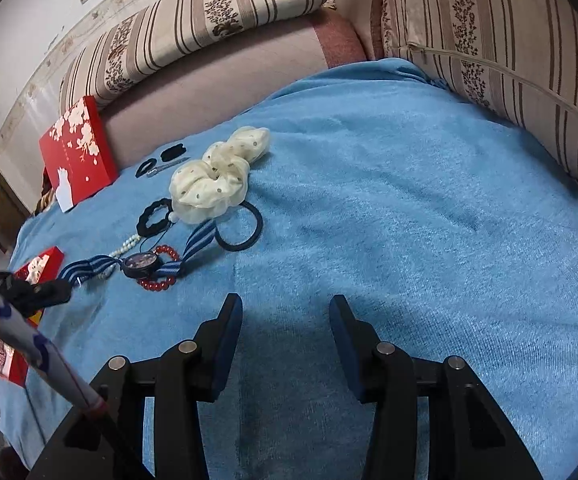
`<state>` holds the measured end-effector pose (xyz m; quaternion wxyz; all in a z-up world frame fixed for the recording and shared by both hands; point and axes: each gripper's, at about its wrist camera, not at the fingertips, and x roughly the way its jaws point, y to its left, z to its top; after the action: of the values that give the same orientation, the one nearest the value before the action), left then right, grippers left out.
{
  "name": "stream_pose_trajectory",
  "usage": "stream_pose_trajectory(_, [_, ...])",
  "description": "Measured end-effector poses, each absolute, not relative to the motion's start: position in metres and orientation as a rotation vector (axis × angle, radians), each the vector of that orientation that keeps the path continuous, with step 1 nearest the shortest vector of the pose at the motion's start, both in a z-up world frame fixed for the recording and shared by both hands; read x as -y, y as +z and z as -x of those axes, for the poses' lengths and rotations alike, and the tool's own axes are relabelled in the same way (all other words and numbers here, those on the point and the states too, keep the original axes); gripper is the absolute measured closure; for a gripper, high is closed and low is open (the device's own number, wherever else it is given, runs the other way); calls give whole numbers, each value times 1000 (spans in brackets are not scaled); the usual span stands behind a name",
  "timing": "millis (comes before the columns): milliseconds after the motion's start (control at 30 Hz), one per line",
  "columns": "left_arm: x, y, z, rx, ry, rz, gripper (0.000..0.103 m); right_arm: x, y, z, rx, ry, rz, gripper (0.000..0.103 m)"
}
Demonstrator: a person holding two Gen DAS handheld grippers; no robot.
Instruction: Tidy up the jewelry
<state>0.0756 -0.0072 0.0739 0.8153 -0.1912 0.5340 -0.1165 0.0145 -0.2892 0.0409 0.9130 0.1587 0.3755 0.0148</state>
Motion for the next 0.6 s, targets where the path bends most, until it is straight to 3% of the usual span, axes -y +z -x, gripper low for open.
stream_pose_trajectory(200, [-11,79,-41,-1135,-237,363,99,274,41,-15,-776,22,-240,54])
stream_pose_trajectory(433, [-4,105,0,-1110,-327,130,96,276,38,-17,-792,45,-265,54])
stream_pose_trajectory(467, [2,108,-1,-1101,-343,104,92,276,38,-17,-792,47,-268,54])
stream_pose_trajectory(533, [15,110,-10,-1083,-369,62,66,276,38,-17,-793,50,-270,54])
stream_pose_trajectory(600, [31,106,-24,-1053,-373,25,54,275,38,-17,-795,51,-268,54])
